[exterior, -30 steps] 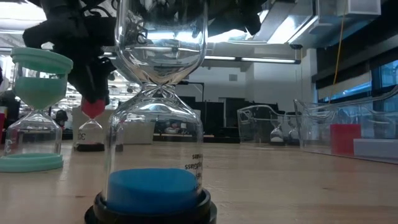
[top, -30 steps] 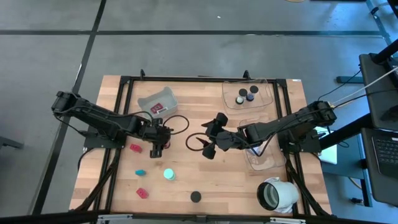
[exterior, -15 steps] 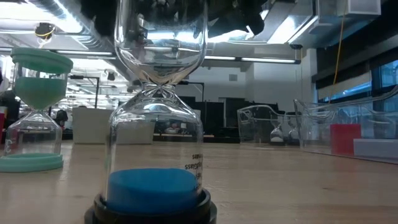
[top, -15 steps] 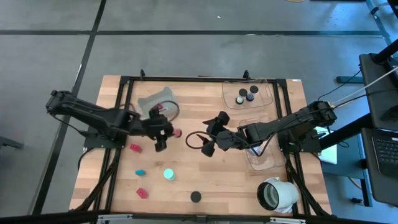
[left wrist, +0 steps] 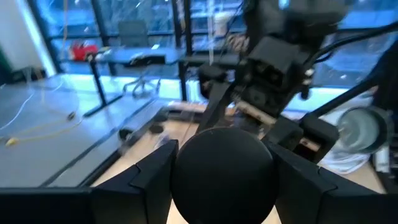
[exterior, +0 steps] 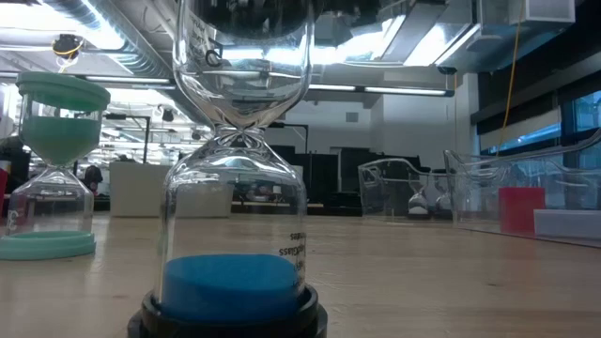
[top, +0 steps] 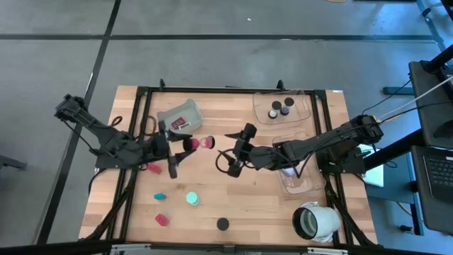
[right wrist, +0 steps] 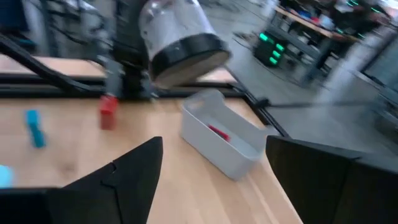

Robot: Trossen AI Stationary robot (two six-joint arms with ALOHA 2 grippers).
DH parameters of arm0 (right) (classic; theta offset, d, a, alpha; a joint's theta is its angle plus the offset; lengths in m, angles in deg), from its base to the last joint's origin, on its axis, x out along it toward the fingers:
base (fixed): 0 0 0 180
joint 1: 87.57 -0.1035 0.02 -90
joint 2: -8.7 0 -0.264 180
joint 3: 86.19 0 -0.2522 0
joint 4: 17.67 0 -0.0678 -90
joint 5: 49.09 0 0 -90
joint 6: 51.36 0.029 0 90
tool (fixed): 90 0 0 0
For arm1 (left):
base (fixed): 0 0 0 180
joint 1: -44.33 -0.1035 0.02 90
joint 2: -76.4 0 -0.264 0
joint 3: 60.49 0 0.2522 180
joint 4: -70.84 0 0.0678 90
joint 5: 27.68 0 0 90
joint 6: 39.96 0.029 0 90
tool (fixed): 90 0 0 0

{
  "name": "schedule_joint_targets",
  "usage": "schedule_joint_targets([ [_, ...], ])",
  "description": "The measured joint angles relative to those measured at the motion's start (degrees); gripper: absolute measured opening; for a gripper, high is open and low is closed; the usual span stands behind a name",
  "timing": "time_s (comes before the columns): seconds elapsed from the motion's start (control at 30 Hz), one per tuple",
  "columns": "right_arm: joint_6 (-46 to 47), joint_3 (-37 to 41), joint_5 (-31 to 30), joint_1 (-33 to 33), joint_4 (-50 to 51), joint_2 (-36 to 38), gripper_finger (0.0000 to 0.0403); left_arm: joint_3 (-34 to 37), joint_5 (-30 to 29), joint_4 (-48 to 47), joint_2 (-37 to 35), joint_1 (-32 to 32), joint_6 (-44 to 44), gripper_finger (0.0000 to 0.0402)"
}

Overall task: Pick & Place Office items
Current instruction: Put the orange hourglass into the top transparent bin

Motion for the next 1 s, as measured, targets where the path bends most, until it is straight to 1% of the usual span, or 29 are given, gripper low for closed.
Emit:
schedule_joint_targets([
  [0.13,-1.94,-0.02,6.52,0.0,-4.94,0.0,0.0288,0.0,-0.1,5.56,0.02,2.28,4.07,0.021],
  [0.23,-2.9,-0.02,11.51,0.04,-7.58,0.0,0.0288,0.0,-0.07,7.89,0.02,3.35,6.13,0.021],
  [0.3,-3.44,-0.02,13.48,0.04,-9.64,0.0,0.0288,0.0,-0.05,8.67,0.02,3.69,6.48,0.021],
  [0.47,-3.45,-0.02,14.39,0.27,-14.43,0.0,0.0288,0.0,0.96,9.05,0.34,3.8,6.35,0.021],
  [0.63,-3.21,-0.02,15.57,1.07,-17.14,0.0,0.0288,0.02,4.06,13.84,1.53,3.79,9.37,0.0211],
  [1.0,-1.89,-0.02,23.0,2.45,-20.89,0.0,0.0288,0.02,5.07,18.43,3.98,3.78,13.69,0.0211],
])
